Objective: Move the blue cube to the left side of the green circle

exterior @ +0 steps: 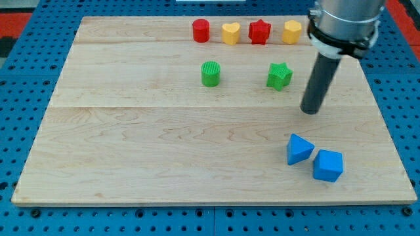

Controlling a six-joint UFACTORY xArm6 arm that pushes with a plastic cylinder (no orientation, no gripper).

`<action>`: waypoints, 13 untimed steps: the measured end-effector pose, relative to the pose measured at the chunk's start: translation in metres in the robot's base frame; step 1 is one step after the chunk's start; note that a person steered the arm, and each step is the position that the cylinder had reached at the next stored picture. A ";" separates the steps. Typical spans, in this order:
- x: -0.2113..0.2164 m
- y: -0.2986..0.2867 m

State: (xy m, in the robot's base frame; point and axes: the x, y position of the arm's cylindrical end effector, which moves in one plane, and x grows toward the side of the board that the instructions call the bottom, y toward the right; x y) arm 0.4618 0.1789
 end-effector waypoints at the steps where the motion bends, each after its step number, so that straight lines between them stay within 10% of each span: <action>1: 0.025 0.049; 4: 0.122 0.021; 10: 0.122 -0.194; 12: 0.122 -0.210; 13: 0.122 -0.121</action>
State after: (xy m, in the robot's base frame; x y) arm 0.5838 0.0577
